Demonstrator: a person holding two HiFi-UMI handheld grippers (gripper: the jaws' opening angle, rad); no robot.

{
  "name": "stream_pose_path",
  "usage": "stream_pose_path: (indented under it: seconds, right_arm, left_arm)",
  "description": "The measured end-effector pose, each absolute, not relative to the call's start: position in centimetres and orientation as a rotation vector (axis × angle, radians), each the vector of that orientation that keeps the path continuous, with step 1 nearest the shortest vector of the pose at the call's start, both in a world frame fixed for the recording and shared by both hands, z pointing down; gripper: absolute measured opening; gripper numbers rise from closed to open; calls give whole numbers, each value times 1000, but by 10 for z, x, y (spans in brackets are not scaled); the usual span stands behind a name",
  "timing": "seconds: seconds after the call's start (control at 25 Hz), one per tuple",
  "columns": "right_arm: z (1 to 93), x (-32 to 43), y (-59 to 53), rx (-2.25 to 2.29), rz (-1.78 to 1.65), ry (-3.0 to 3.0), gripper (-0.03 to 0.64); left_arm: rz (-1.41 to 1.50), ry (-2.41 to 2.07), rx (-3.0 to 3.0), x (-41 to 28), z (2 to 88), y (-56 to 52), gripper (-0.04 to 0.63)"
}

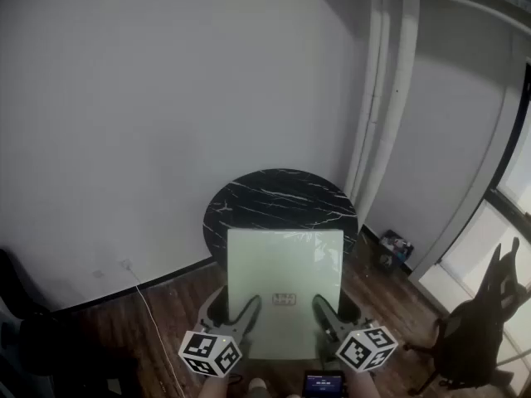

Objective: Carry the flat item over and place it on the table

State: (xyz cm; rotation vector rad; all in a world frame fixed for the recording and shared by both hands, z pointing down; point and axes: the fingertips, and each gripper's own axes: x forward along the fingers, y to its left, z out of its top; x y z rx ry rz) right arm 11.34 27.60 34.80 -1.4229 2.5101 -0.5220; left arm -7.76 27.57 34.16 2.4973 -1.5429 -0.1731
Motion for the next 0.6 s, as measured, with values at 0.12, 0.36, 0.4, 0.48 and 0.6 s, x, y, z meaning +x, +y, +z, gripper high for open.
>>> stream_pose_path:
  seconds: [0.12,0.36,0.4,0.48,0.6]
  right_arm:
    - [348,117,284,-1410,-544,2510,229]
    - [349,118,292,-1383,-557,2522,229]
    - [349,118,292,-1378,-562,2527,229]
    - [348,121,295,-1372,-561,2533,229]
    - [348,124,299,-1366,-559,2527,229]
  left_arm:
    - [-163,-1555,2488,-75,340,286,333]
    - [-177,-1570,2474,-74,341,297,333]
    - [-174,-1577,2467,-74,342,299,333]
    - [-172,-1581,2463,-71,342,302,333]
    - [-172,-1582,2465,-69,341,306,333]
